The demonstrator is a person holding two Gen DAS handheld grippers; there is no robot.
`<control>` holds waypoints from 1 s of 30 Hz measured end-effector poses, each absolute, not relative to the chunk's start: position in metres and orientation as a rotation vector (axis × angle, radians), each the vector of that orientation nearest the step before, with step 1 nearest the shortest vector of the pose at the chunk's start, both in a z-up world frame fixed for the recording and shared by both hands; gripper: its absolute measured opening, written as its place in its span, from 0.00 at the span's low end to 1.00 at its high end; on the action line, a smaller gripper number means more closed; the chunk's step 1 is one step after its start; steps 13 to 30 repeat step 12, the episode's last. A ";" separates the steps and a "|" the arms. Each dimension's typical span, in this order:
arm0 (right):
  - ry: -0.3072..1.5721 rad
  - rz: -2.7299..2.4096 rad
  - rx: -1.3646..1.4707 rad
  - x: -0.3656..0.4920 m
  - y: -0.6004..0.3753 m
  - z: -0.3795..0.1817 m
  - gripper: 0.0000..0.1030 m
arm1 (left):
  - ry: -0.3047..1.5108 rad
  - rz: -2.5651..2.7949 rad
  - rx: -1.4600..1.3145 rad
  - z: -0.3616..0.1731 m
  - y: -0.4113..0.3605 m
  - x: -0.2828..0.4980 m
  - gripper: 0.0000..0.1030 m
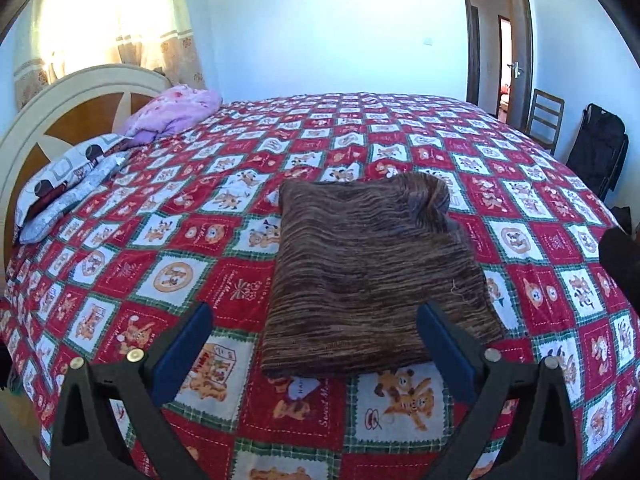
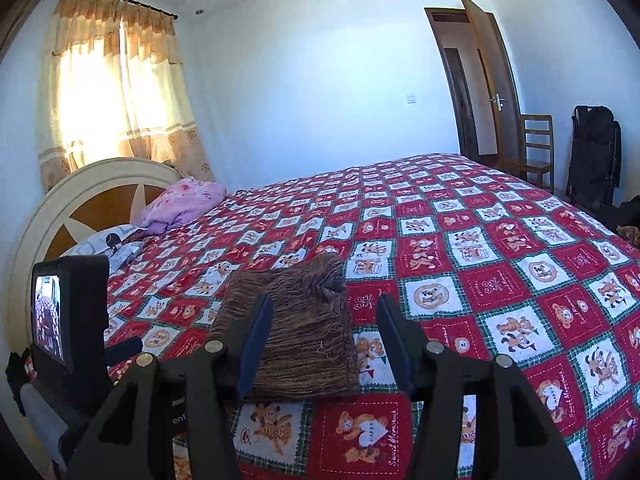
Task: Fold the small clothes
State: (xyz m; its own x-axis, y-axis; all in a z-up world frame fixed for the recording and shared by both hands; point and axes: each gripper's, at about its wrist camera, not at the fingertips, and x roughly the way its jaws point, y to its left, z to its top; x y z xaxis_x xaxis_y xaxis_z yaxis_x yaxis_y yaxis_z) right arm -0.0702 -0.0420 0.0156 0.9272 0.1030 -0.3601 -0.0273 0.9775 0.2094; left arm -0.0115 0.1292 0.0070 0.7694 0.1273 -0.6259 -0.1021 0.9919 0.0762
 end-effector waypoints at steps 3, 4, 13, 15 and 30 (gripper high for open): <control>0.390 0.065 0.205 -0.069 -0.042 0.013 0.54 | 0.659 0.152 0.043 0.009 0.130 -0.013 1.00; 0.394 0.063 0.207 -0.069 -0.042 0.012 0.54 | 0.657 0.142 0.035 0.010 0.132 -0.013 1.00; 0.396 0.074 0.207 -0.070 -0.040 0.010 0.54 | 0.661 0.128 0.023 0.009 0.136 -0.012 1.00; 0.396 0.074 0.207 -0.070 -0.040 0.010 0.54 | 0.661 0.128 0.023 0.009 0.136 -0.012 1.00; 0.396 0.074 0.207 -0.070 -0.040 0.010 0.54 | 0.661 0.128 0.023 0.009 0.136 -0.012 1.00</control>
